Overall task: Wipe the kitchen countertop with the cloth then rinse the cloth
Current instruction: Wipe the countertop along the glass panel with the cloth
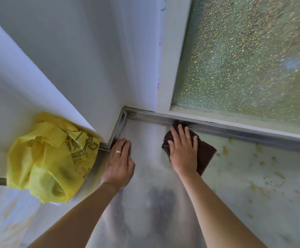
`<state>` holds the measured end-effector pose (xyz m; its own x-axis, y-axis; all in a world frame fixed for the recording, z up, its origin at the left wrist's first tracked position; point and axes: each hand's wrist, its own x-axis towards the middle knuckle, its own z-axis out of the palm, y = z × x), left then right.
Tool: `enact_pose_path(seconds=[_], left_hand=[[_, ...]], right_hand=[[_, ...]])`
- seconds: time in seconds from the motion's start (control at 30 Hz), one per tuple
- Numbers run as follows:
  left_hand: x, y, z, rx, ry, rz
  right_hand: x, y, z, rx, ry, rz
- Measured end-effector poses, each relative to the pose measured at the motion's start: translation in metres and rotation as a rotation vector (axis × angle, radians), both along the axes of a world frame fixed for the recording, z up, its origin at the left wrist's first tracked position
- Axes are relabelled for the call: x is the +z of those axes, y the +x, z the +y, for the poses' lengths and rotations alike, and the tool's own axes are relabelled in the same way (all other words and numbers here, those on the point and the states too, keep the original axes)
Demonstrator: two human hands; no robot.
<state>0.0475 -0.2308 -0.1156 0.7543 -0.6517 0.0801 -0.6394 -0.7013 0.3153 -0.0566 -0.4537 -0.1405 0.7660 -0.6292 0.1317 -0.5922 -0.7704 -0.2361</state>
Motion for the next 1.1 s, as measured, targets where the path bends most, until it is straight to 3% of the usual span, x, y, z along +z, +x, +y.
enact_pose_path(seconds=[0.2,0.33,0.43,0.5,0.57,0.67,0.87,1.1], left_hand=[[0.005,-0.004,0.001,-0.09,0.057,-0.048],[0.027,-0.036,0.017,-0.072,0.008,-0.069],[0.031,-0.063,0.049,-0.104,-0.056,-0.067],[0.026,-0.073,0.073,-0.111,-0.056,-0.073],[0.018,-0.079,0.095,-0.118,-0.004,-0.068],[0.004,-0.084,0.114,-0.084,0.044,-0.046],[0.003,-0.091,0.113,-0.079,0.003,-0.048],[0.003,-0.091,0.114,-0.068,0.061,-0.029]], right_hand=[[-0.002,-0.09,-0.024,-0.176,0.079,-0.179],[0.042,-0.112,0.0,-0.293,0.256,-0.337],[0.077,-0.117,0.074,-0.097,0.358,-0.41],[0.073,-0.123,0.138,0.134,0.392,-0.335],[0.052,-0.126,0.194,0.281,0.252,-0.114],[0.03,-0.115,0.223,0.289,0.109,0.072],[0.018,-0.093,0.164,0.26,0.031,0.108],[0.007,-0.159,0.071,-0.199,0.096,-0.011]])
